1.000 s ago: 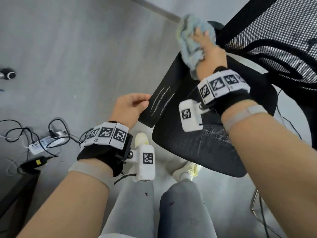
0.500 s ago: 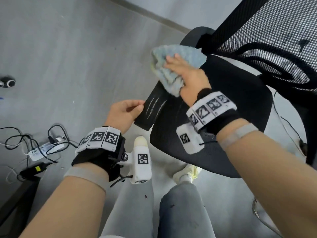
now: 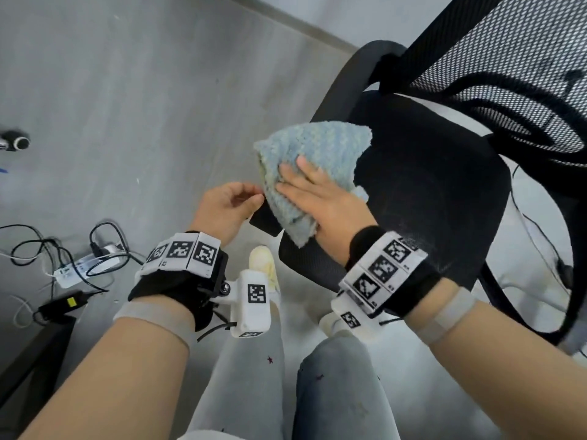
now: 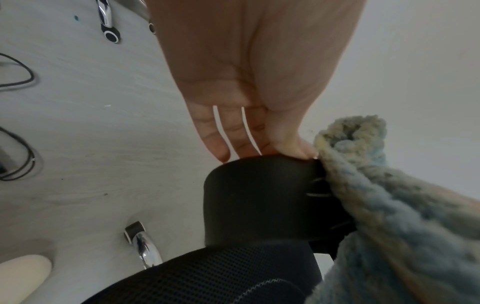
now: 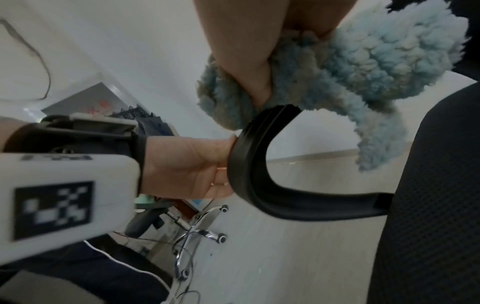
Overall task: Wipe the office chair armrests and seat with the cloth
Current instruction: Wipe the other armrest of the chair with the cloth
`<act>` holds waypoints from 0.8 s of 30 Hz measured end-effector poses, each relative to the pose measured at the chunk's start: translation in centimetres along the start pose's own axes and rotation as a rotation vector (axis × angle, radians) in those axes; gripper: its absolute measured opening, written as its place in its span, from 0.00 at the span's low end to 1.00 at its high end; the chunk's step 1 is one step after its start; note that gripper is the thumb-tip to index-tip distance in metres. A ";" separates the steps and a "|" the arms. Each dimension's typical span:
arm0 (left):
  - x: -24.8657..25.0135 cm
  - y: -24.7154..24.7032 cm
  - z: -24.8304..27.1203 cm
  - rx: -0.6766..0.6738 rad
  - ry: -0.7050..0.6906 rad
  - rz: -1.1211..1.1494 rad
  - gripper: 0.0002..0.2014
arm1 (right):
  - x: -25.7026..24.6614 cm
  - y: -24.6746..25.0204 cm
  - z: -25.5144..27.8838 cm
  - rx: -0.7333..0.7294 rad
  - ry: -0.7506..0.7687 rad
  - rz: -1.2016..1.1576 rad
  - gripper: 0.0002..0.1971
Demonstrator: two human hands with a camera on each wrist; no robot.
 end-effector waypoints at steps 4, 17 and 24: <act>-0.8 0.4 0.4 -0.011 0.016 0.041 0.06 | 4.8 3.0 -1.6 -0.009 -0.193 0.009 0.31; -2.7 1.2 -0.5 0.071 0.046 0.116 0.08 | -1.4 -4.0 1.4 -0.056 0.094 -0.072 0.23; -2.5 1.4 -0.5 0.087 0.009 0.127 0.13 | 4.4 1.8 -1.0 0.064 -0.078 0.003 0.31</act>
Point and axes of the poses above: each hand's wrist, its own z-axis away from the middle knuckle, its own y-axis out of the back of the hand, x = y × z, the point moved 9 cm from there along -z, towards the middle knuckle, and after that the axes turned 12 degrees about y, right-handed, at the moved point
